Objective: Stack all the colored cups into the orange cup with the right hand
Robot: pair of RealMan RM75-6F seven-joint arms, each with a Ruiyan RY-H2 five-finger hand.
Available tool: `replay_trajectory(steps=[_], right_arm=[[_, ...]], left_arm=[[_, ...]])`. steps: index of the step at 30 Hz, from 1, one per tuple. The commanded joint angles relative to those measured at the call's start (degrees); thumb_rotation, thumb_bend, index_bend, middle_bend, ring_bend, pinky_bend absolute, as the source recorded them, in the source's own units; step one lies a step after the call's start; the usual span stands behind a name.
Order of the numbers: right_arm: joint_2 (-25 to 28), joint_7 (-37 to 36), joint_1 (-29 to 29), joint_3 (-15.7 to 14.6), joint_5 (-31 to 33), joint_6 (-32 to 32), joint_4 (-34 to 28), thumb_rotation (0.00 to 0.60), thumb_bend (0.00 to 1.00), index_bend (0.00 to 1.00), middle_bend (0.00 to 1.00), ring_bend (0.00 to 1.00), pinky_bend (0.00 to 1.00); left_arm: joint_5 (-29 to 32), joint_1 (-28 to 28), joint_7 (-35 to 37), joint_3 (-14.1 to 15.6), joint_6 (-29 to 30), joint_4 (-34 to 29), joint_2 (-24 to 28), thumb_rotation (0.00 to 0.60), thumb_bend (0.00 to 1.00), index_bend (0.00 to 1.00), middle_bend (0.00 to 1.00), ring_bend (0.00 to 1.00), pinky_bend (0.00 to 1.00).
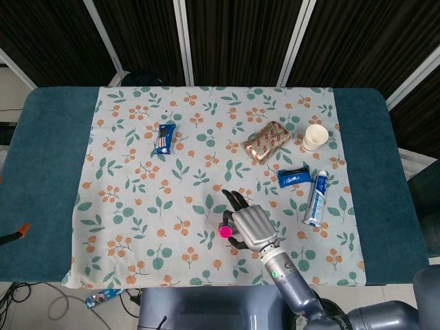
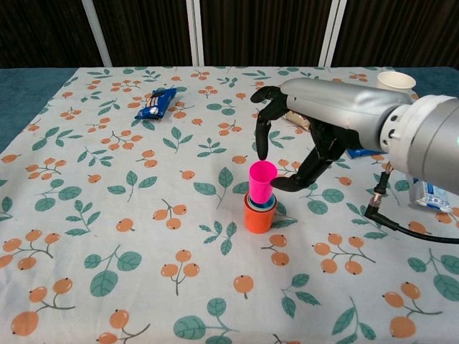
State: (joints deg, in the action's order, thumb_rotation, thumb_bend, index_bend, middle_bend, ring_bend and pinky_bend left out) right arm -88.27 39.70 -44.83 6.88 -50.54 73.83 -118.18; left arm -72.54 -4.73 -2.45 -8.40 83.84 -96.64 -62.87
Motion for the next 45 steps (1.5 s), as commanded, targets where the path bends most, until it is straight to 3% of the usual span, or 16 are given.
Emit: replay_trajectory(steps=[1, 33, 36, 37, 38, 40, 41, 42, 45], right_arm=[[-0.71, 0.07, -0.27, 0.72, 0.72, -0.18, 0.94, 0.600, 0.35, 0.50, 0.00, 0.06, 0.76], [-2.29, -0.52, 0.04, 0.93, 3.04, -2.31, 4.61, 0.600, 0.35, 0.51, 0.00, 0.06, 0.92], [-2.23, -0.66, 0.11, 0.91, 3.14, -2.51, 4.86, 0.600, 0.35, 0.46, 0.00, 0.06, 0.93], [-2.11, -0.53, 0.11, 0.77, 3.27, -2.68, 4.89, 0.600, 0.35, 0.40, 0.00, 0.06, 0.90], [-1.93, -0.31, 0.08, 0.63, 3.46, -2.86, 4.84, 0.600, 0.35, 0.36, 0.00, 0.06, 0.79], [-1.40, 0.36, -0.08, 0.36, 4.01, -3.30, 4.62, 0.600, 0.35, 0.26, 0.00, 0.06, 0.32], [-1.15, 0.54, -0.11, 0.42, 4.25, -3.33, 4.41, 0.600, 0.35, 0.24, 0.00, 0.05, 0.18], [-1.02, 0.59, -0.12, 0.47, 4.36, -3.32, 4.29, 0.600, 0.35, 0.21, 0.00, 0.04, 0.13], [0.63, 0.43, 0.20, 1.12, 4.73, -2.69, 2.81, 0.600, 0.35, 0.17, 0.00, 0.01, 0.09]], left_arm=[[0.00, 0.00, -0.03, -0.01, 0.02, 0.00, -0.01, 0.600, 0.12, 0.05, 0.00, 0.00, 0.00], [0.01, 0.01, -0.43, 0.06, 0.07, -0.09, -0.07, 0.600, 0.12, 0.05, 0.00, 0.00, 0.00], [0.04, 0.05, -0.48, 0.02, 0.17, -0.13, -0.07, 0.600, 0.12, 0.05, 0.00, 0.00, 0.00], [0.05, 0.07, -0.47, 0.01, 0.21, -0.15, -0.06, 0.600, 0.12, 0.05, 0.00, 0.00, 0.00], [0.06, 0.07, -0.47, 0.00, 0.23, -0.15, -0.05, 0.600, 0.12, 0.05, 0.00, 0.00, 0.00], [0.09, 0.08, -0.47, -0.01, 0.21, -0.15, -0.05, 0.600, 0.12, 0.05, 0.00, 0.00, 0.00], [0.09, 0.07, -0.46, 0.01, 0.17, -0.16, -0.03, 0.600, 0.12, 0.05, 0.00, 0.00, 0.00], [0.09, 0.06, -0.46, 0.01, 0.16, -0.16, -0.03, 0.600, 0.12, 0.05, 0.00, 0.00, 0.00], [0.14, 0.07, -0.41, -0.06, 0.22, -0.13, -0.01, 0.600, 0.12, 0.05, 0.00, 0.00, 0.00]])
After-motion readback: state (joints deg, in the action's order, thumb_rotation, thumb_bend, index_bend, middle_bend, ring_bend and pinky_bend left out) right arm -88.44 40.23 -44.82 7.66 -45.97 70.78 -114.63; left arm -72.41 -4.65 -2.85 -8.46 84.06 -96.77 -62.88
